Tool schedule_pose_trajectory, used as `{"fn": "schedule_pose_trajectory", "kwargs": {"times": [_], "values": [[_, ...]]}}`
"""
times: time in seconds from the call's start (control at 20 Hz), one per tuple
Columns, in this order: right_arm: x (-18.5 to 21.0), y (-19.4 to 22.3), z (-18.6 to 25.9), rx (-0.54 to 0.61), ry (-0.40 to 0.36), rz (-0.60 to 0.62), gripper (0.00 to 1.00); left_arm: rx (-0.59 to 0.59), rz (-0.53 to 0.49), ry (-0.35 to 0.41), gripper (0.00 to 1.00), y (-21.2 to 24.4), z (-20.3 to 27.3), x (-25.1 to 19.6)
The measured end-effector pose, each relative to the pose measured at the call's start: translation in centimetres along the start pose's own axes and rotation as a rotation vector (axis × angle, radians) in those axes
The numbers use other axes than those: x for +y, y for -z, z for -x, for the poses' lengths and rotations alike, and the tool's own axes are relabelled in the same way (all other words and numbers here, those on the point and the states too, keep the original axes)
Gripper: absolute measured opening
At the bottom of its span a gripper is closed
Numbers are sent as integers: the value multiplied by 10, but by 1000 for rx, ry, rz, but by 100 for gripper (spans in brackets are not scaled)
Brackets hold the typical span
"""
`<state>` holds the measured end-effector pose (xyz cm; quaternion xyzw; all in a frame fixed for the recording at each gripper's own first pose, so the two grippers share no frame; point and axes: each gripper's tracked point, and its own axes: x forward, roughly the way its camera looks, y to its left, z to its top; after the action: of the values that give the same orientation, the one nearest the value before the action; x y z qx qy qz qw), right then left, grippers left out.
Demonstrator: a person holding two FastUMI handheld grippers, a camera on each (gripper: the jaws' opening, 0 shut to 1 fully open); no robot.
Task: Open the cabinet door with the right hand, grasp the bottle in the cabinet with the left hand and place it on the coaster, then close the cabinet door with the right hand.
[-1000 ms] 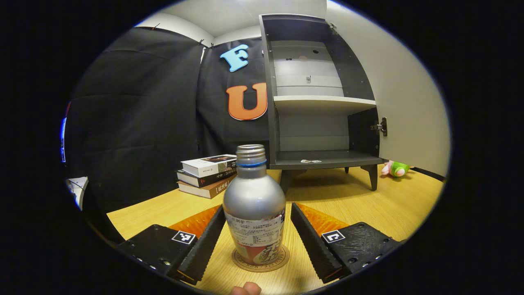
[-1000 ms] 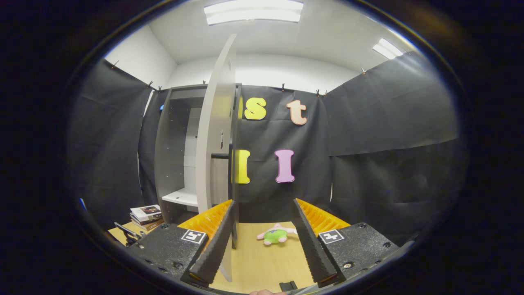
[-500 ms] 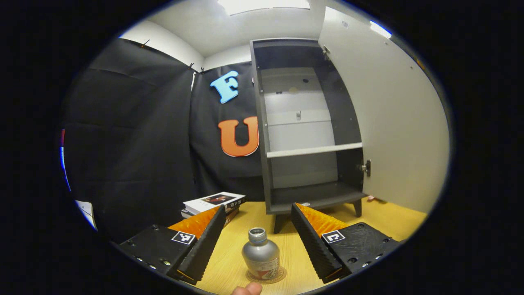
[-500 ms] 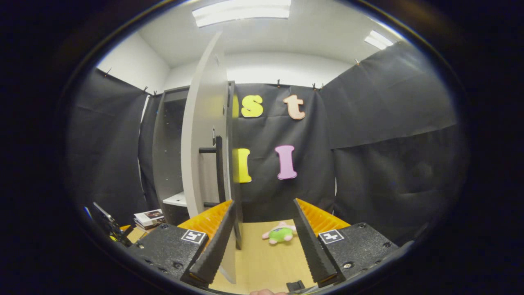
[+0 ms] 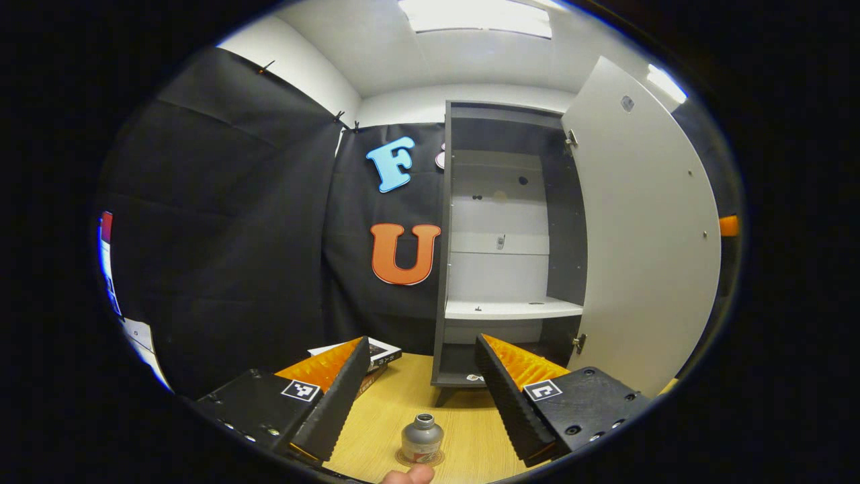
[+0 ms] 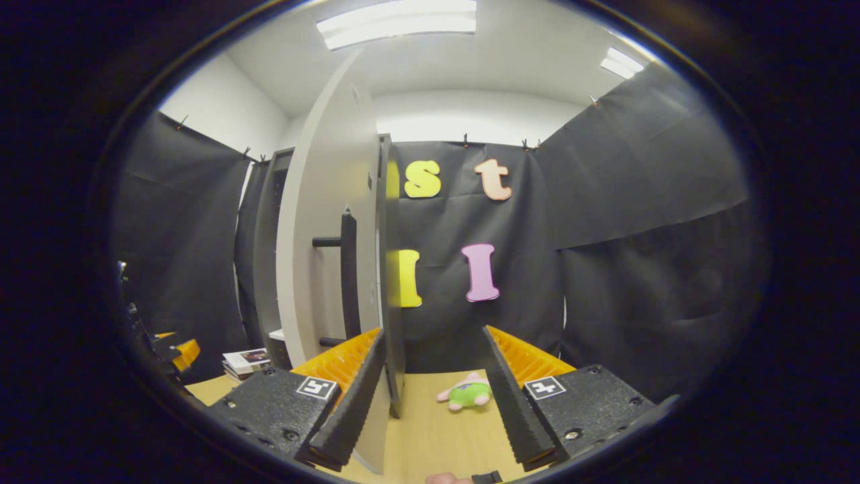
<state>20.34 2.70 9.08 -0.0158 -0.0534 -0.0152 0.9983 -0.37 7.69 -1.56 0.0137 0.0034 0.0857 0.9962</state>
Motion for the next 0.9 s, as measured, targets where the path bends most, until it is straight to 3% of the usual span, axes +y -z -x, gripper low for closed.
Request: {"fn": "schedule_pose_trajectory", "kwargs": {"times": [0.25, 0.65, 0.9], "values": [[-3, -5, -17, -5, -10, 11, 87, -36, 34, -9, 94, -24, 8, 0], [8, -5, -18, 0, -46, 30, 85, -3, 8, -14, 93, -9, 22, -14], [45, -2, -23, 20, -163, -2, 84, 17, 6, -6, 94, 5, 27, -24]]}}
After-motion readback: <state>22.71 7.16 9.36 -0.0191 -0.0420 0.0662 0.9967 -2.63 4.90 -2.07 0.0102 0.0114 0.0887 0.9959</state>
